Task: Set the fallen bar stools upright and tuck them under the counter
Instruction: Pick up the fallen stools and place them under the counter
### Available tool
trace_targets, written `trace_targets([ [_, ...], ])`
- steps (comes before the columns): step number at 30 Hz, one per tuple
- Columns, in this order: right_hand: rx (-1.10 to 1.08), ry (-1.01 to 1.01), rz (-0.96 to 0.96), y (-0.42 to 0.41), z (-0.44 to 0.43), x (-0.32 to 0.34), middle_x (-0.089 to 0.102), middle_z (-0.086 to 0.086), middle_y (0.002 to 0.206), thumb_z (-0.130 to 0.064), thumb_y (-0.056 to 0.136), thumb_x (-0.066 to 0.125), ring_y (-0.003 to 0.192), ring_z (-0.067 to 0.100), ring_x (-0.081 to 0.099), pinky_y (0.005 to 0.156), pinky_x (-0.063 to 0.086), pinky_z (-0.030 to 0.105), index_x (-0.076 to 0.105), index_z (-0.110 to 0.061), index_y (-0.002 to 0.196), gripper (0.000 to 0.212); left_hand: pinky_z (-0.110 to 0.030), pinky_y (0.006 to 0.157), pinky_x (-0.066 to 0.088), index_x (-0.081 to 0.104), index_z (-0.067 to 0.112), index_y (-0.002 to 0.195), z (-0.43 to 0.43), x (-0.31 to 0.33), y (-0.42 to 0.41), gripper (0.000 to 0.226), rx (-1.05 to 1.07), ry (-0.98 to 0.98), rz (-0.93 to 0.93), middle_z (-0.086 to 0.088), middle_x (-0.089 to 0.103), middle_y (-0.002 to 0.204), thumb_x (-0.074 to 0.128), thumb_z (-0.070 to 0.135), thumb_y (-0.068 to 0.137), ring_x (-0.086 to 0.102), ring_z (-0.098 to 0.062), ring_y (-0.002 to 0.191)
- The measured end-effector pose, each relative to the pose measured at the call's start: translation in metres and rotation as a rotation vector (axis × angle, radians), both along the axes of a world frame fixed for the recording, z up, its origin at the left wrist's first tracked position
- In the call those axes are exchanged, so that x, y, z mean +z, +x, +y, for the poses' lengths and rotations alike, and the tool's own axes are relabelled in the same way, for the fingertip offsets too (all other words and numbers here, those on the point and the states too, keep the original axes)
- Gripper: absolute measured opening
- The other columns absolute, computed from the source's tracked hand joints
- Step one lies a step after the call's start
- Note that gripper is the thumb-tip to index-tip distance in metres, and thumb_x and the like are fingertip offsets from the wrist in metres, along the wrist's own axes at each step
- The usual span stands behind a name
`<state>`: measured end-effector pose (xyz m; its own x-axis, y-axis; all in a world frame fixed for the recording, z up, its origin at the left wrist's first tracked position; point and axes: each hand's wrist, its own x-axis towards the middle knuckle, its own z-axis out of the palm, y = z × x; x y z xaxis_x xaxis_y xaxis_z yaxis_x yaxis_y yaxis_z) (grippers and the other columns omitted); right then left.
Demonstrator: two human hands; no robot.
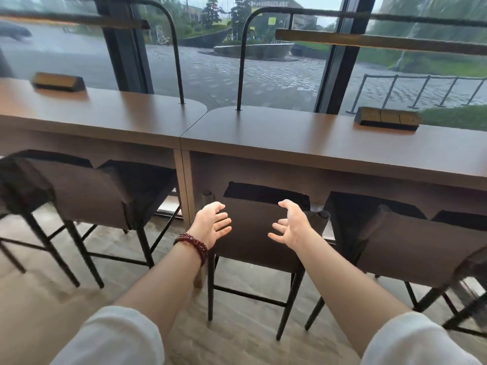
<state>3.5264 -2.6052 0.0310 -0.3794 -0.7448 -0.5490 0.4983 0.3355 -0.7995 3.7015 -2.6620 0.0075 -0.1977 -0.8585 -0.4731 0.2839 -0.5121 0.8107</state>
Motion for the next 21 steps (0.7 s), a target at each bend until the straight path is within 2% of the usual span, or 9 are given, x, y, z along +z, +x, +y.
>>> trace_targets([
  [3,0.104,-0.005,0.044,0.029,0.025,0.007,0.036,0.015,0.149,-0.023,0.094,0.054,0.132,0.032,0.043,0.103,0.041,0.053,0.037,-0.017,0.140,0.050,-0.041,0.094,0.048,0.050,0.010,0.125,0.040,0.008,0.029,0.029,0.074,-0.044,-0.020,-0.015,0.052,0.131,0.041,0.022,0.099,0.054,-0.030,0.118],
  [6,0.251,-0.024,0.067,0.061,0.049,0.013,0.041,0.012,0.147,-0.021,0.097,0.049,0.132,0.030,0.044,0.105,0.040,0.049,0.042,-0.015,0.138,0.042,-0.039,0.089,0.049,0.053,0.014,0.124,0.078,0.013,0.062,0.030,0.137,-0.099,-0.065,-0.014,0.058,0.122,0.038,0.018,0.098,0.059,-0.027,0.107],
  [9,0.412,-0.056,0.145,0.101,0.068,0.015,0.046,0.011,0.144,-0.017,0.099,0.044,0.131,0.028,0.045,0.106,0.041,0.044,0.046,-0.012,0.135,0.036,-0.040,0.093,0.050,0.059,0.018,0.114,0.116,0.019,0.103,0.028,0.199,-0.163,-0.113,-0.012,0.062,0.113,0.039,0.014,0.096,0.061,-0.026,0.104],
  [11,0.465,-0.076,0.206,0.133,0.077,0.016,0.056,0.010,0.134,-0.017,0.099,0.047,0.119,0.025,0.055,0.098,0.047,0.041,0.055,-0.017,0.124,0.027,-0.038,0.089,0.051,0.061,0.022,0.105,0.138,0.022,0.134,0.025,0.248,-0.185,-0.136,-0.010,0.063,0.110,0.042,0.012,0.093,0.062,-0.025,0.102],
  [14,0.576,-0.135,0.243,0.186,0.091,0.017,0.065,0.007,0.112,-0.019,0.096,0.053,0.103,0.022,0.061,0.086,0.051,0.038,0.063,-0.022,0.110,0.018,-0.033,0.080,0.050,0.062,0.026,0.104,0.171,0.025,0.184,0.027,0.346,-0.203,-0.163,-0.009,0.063,0.113,0.043,0.012,0.091,0.062,-0.022,0.097],
  [17,0.749,-0.198,0.284,0.244,0.107,0.022,0.063,0.003,0.111,-0.019,0.096,0.053,0.103,0.020,0.059,0.090,0.052,0.039,0.064,-0.022,0.112,0.020,-0.037,0.086,0.049,0.063,0.023,0.106,0.207,0.030,0.241,0.027,0.474,-0.199,-0.200,-0.009,0.065,0.110,0.045,0.011,0.090,0.062,-0.021,0.097],
  [21,0.941,-0.282,0.273,0.326,0.133,0.027,0.066,0.002,0.109,-0.021,0.092,0.054,0.103,0.018,0.062,0.083,0.053,0.035,0.067,-0.025,0.101,0.016,-0.039,0.092,0.049,0.064,0.019,0.109,0.257,0.038,0.316,0.027,0.658,-0.196,-0.243,-0.007,0.065,0.105,0.047,0.010,0.090,0.062,-0.023,0.098],
])
